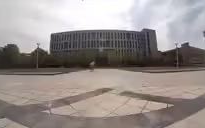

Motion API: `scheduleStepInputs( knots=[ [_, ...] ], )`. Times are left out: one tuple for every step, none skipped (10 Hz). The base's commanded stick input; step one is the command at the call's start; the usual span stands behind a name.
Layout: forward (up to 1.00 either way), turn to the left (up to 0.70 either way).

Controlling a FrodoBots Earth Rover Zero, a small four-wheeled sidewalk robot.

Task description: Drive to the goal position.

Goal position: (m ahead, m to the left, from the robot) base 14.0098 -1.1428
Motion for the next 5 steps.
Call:
scheduleStepInputs(
  knots=[
    [0.7, 0.0],
    [0.7, 0.0],
    [0.7, 0.0],
    [0.7, 0.0],
    [0.7, 0.0]
  ],
)
